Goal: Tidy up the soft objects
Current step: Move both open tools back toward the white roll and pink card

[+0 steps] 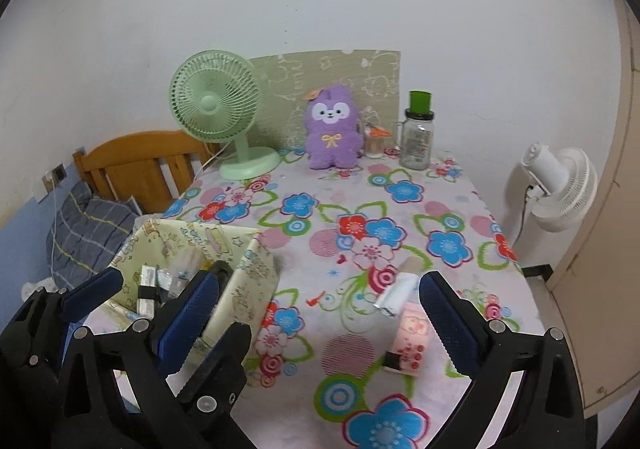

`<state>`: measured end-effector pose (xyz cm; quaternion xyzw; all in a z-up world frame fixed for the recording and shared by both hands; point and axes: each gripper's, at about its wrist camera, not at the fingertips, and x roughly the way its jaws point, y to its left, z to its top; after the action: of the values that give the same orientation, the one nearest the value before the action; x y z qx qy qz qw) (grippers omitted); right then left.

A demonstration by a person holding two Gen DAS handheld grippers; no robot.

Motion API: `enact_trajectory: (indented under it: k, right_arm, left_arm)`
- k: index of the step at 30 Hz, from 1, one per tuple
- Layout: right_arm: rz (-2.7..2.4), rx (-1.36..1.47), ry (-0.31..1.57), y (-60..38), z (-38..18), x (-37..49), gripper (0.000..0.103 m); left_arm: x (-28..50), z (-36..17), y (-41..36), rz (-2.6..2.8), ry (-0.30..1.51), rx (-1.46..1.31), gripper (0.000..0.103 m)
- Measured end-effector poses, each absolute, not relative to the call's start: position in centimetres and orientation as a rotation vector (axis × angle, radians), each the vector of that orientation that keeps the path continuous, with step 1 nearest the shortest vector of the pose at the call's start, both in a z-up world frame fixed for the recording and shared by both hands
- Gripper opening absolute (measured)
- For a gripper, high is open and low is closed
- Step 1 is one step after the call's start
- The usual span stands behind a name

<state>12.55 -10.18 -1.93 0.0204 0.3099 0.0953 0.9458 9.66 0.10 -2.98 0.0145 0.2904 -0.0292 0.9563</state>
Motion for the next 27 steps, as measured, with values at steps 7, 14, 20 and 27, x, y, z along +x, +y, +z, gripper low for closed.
enact_trajectory:
  k: [7,14,20,27]
  right_arm:
    - [0.158,0.035,0.621,-12.9,-1.9,11.2,0.103]
    - [0.125,0.067,0.614,-15.9,-2.2,10.3,0.103]
    - [0.117,0.067,0.616,-17.8,-2.6,10.4,0.103]
    - [0.103,0.058,0.628,-19.5,-3.2,10.5,0.103]
  left_arm:
    - [9.3,-3.3,-2.1,-0.092,0.603,0.015,0.103]
    - [8.6,-3.1,-4.0,-0.101,0.576,0.050,0.103]
    - [8.7,-3.5,-5.8,-0.113,0.575,0.078,0.103]
    - [9.4,-4.1,-7.6,-0.141,0.576,0.103,0.103]
